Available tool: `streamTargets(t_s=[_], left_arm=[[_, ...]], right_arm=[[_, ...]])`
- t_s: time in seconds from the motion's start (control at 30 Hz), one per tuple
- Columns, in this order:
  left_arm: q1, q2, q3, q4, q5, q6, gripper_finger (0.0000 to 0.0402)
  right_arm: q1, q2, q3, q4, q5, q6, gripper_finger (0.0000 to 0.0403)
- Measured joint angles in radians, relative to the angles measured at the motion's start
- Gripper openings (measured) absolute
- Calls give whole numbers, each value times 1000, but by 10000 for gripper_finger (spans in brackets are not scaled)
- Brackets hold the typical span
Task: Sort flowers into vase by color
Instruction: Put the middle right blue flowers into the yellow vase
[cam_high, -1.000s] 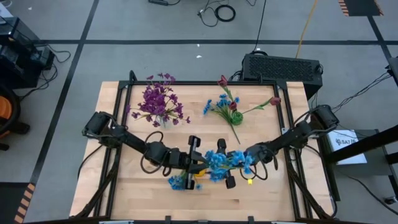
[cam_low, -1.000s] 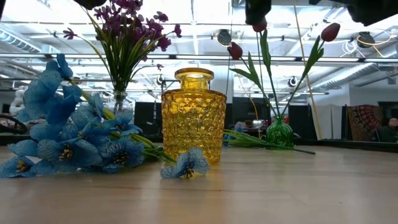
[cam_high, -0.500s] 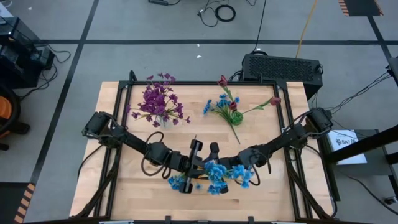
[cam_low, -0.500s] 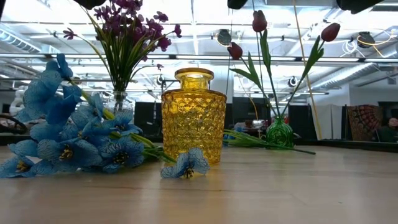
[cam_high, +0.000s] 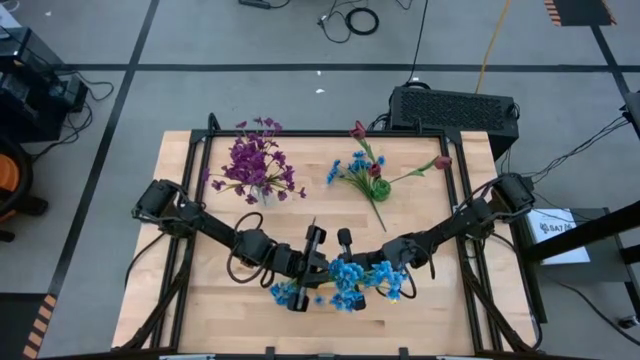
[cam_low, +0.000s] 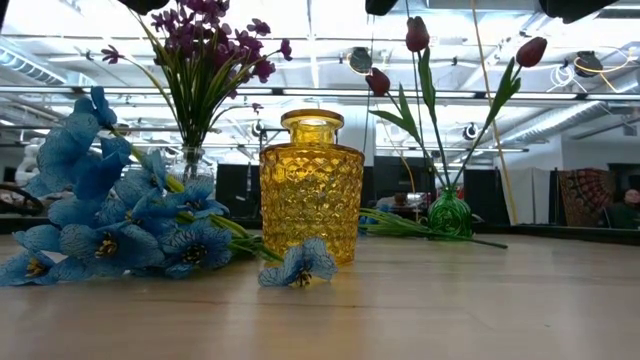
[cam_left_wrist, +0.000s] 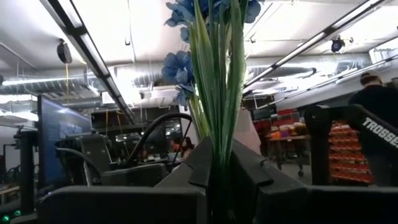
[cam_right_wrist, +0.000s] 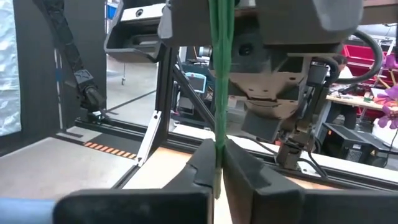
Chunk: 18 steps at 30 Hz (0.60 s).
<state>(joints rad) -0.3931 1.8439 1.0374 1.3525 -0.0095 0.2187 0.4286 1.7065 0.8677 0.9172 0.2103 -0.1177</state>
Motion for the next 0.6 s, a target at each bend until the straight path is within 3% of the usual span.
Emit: streamTargets(t_s=[0.2,0.33,0.6], left_arm=[[0,-5,0,-25,-1,-46,37],[-2,-66,0,-192,-12,-57,47],[-51,-219,0,-485,-144,-63,139]], right_arm=[[1,-1,0,-28,12,22,9],[13,-18,0,-89,62,33,4],[40,-112,-1,-327,144,105,3]])
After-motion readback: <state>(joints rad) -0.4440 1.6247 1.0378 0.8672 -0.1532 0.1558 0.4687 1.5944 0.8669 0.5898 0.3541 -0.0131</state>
